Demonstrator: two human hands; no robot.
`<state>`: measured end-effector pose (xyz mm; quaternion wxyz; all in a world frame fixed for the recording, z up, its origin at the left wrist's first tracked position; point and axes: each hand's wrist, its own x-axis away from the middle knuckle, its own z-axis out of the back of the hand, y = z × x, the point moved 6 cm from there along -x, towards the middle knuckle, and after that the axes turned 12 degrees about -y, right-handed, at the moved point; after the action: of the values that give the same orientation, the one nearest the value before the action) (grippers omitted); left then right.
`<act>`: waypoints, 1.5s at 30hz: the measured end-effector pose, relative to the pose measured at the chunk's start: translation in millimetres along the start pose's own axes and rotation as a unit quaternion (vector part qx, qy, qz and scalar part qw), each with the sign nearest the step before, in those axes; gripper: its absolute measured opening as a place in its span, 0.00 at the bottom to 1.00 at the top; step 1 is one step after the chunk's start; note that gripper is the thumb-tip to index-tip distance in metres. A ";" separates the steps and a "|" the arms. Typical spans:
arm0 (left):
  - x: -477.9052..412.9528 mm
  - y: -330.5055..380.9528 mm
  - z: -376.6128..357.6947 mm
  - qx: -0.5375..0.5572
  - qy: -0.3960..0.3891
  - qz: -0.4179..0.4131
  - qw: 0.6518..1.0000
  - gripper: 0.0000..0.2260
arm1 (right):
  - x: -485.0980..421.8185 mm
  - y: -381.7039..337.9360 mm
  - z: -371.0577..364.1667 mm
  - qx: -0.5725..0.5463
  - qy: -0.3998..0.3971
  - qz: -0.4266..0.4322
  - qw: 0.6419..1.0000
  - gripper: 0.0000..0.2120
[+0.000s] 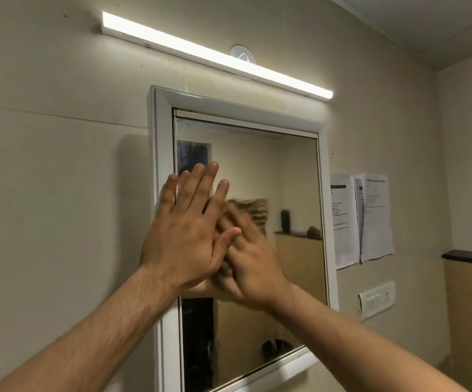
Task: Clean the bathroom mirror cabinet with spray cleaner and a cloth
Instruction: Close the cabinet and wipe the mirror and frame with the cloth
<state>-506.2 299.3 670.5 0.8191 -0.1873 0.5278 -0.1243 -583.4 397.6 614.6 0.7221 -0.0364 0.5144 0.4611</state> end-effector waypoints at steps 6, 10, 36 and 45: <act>10.9 -18.3 12.2 0.173 0.111 0.095 0.974 0.33 | -26.6 84.9 54.1 -0.104 0.097 -0.252 0.957 0.33; 9.8 -16.2 13.0 0.188 0.113 0.079 0.972 0.33 | -78.7 60.1 59.0 -0.098 0.128 -0.372 0.914 0.35; 3.9 -57.9 4.7 0.570 0.198 0.139 0.785 0.30 | -113.9 -9.8 56.8 0.040 0.053 -0.014 0.998 0.35; 5.5 -51.0 6.3 0.580 0.188 0.144 0.779 0.28 | -119.4 2.0 72.2 -0.013 0.043 -0.076 0.996 0.32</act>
<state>-498.5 252.4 690.6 0.6655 0.4286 0.5201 -0.3209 -539.1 361.7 742.0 0.7319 -0.1044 0.5345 0.4095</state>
